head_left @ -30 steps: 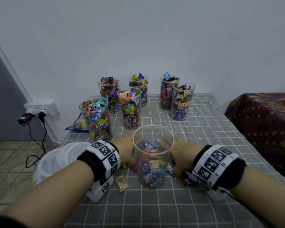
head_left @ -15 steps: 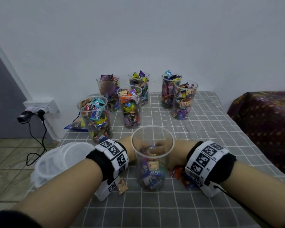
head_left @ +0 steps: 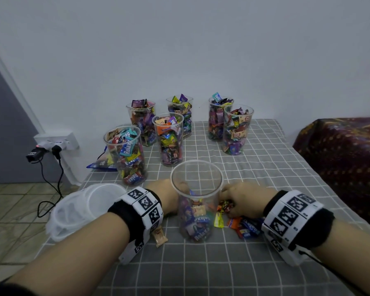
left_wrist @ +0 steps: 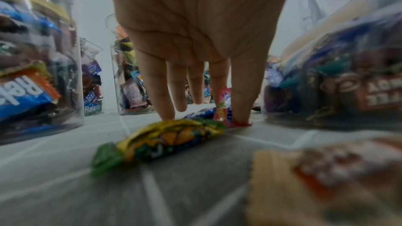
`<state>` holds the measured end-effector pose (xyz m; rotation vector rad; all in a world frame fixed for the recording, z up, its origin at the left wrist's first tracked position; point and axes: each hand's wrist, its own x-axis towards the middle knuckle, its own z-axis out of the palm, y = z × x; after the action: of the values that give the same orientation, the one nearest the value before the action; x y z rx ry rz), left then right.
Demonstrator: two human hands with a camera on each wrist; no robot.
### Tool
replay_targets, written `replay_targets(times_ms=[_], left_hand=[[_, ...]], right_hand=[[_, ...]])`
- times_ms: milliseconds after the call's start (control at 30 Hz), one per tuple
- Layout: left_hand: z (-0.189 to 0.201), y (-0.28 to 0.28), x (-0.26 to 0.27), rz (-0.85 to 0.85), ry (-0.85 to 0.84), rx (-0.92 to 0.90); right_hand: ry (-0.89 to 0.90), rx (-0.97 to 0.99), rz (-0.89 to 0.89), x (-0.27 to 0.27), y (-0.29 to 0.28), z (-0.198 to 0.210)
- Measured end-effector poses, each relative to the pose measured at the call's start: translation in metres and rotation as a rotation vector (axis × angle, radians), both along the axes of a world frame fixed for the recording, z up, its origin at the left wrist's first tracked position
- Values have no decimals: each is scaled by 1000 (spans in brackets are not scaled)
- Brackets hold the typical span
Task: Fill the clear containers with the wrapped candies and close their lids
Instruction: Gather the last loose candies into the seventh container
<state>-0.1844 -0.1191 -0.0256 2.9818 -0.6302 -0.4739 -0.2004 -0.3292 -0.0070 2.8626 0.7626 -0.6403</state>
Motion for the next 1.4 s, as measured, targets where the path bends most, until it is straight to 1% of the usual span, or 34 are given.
replay_targets(times_ms=[100, 133, 233, 300, 367, 433, 533, 600, 700, 800, 900, 1000, 1100, 1200, 1300, 1400], left_hand=[[-7, -3, 3, 31, 59, -41], [-12, -2, 5, 47, 55, -24], [-14, 2, 3, 125, 8, 118], [-13, 0, 6, 123, 43, 123], [-12, 1, 6, 122, 55, 84], [-9, 1, 3, 159, 49, 18], [-8, 2, -1, 256, 31, -66], [-6, 3, -4, 242, 26, -93], [-4, 5, -6, 220, 44, -216], [7, 9, -13, 175, -39, -251], [17, 15, -16, 167, -132, -293], [28, 18, -23, 229, -211, -445], [41, 18, -29, 251, -305, -559], [51, 19, -30, 268, -375, -632], [60, 20, -29, 293, -443, -698], [67, 19, -30, 306, -478, -725]], right_hand=[[-2, 24, -37, -3, -3, 0], [-7, 36, -54, -4, -4, 1], [4, 106, -131, -6, -9, 4], [10, 164, -160, -8, -12, 6], [15, 213, -191, -11, -14, 9], [5, 262, -230, -12, -16, 11], [13, 329, -285, -13, -18, 14], [21, 348, -302, -14, -19, 16], [17, 371, -318, -16, -20, 16], [-9, 426, -333, -17, -22, 18], [-83, 504, -338, -18, -23, 27], [-247, 678, -352, -22, -21, 37], [-452, 844, -284, -28, -11, 47], [-598, 977, -195, -34, 2, 57], [-627, 1043, -115, -39, 17, 64], [-613, 1021, -50, -45, 31, 66]])
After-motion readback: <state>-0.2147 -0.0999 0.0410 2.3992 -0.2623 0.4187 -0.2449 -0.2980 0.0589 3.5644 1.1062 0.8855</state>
